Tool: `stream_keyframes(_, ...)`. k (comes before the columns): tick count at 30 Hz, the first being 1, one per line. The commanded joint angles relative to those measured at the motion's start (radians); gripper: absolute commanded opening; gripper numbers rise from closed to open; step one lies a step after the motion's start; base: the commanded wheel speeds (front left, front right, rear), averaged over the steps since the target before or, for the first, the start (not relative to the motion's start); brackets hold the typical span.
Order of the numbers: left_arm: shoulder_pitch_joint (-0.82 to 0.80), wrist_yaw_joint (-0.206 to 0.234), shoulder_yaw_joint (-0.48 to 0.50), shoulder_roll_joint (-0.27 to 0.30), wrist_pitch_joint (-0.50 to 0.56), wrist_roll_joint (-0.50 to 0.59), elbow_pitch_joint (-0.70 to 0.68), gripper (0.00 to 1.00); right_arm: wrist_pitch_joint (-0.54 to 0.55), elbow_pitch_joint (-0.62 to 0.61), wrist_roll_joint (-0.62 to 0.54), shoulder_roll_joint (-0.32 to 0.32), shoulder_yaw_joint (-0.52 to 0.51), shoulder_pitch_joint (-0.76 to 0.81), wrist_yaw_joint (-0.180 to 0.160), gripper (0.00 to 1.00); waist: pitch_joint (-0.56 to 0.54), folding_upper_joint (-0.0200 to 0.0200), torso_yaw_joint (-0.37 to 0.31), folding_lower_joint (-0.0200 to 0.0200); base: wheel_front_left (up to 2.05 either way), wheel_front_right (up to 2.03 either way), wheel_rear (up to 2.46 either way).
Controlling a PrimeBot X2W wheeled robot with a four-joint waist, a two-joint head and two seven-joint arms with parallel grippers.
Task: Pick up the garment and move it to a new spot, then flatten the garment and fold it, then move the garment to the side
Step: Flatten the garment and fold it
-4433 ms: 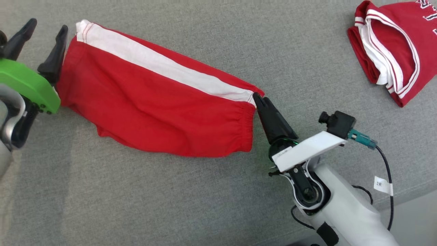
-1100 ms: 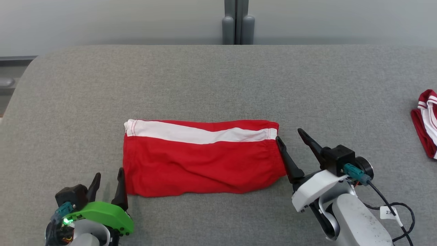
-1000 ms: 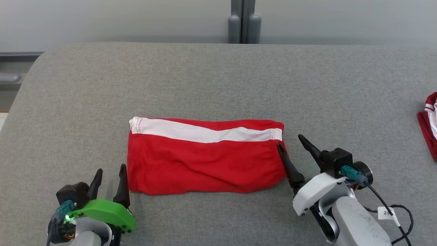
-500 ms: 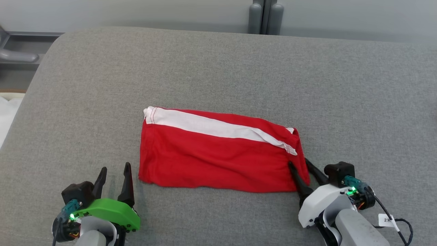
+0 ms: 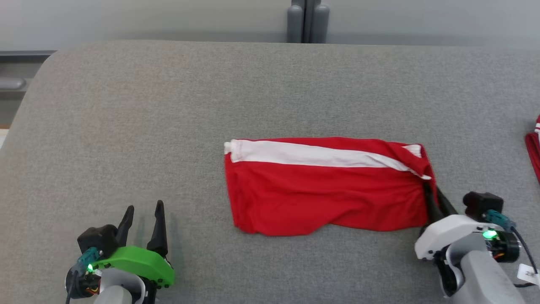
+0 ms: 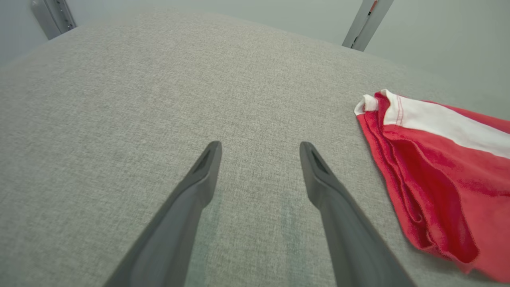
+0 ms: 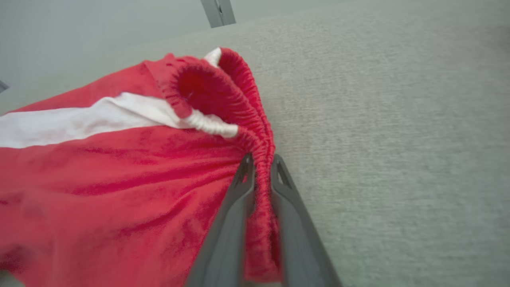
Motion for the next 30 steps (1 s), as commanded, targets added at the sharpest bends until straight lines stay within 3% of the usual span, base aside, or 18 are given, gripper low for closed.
stream_keyframes(1,0.018,-0.005,-0.002,0.005,0.001,-0.004,-0.003,1.0,0.0,-0.01,-0.039,-0.009,-0.052,0.019,-0.003,0.0,-0.007,0.0,-0.03,0.0,0.0,0.0,0.0)
stream_keyframes(6,0.026,-0.005,-0.02,0.005,0.001,-0.007,-0.009,1.0,-0.001,-0.063,-0.181,-0.01,-0.229,0.001,-0.003,0.0,-0.011,0.0,-0.079,0.0,0.0,0.0,0.0)
stream_keyframes(10,0.028,-0.005,-0.035,-0.002,0.001,-0.009,-0.004,1.0,-0.001,-0.103,-0.206,-0.007,-0.218,-0.019,-0.003,0.0,-0.017,0.0,-0.105,0.0,0.0,0.0,0.0)
stream_keyframes(17,0.029,-0.005,-0.059,-0.016,0.001,-0.008,0.005,1.0,-0.001,-0.134,0.015,-0.007,0.094,-0.029,-0.003,0.0,-0.036,0.0,-0.108,0.0,0.0,0.0,0.0)
stream_keyframes(23,0.03,-0.005,-0.083,-0.021,0.001,-0.011,0.006,1.0,0.03,-0.162,0.217,-0.008,0.378,-0.035,-0.003,0.0,-0.046,0.0,-0.063,0.0,0.0,0.0,0.0)
stream_keyframes(30,0.033,-0.005,-0.11,-0.025,0.001,-0.023,0.019,1.0,0.016,-0.111,0.337,-0.008,0.527,-0.084,-0.003,0.0,-0.044,0.0,0.007,0.0,0.0,0.0,0.0)
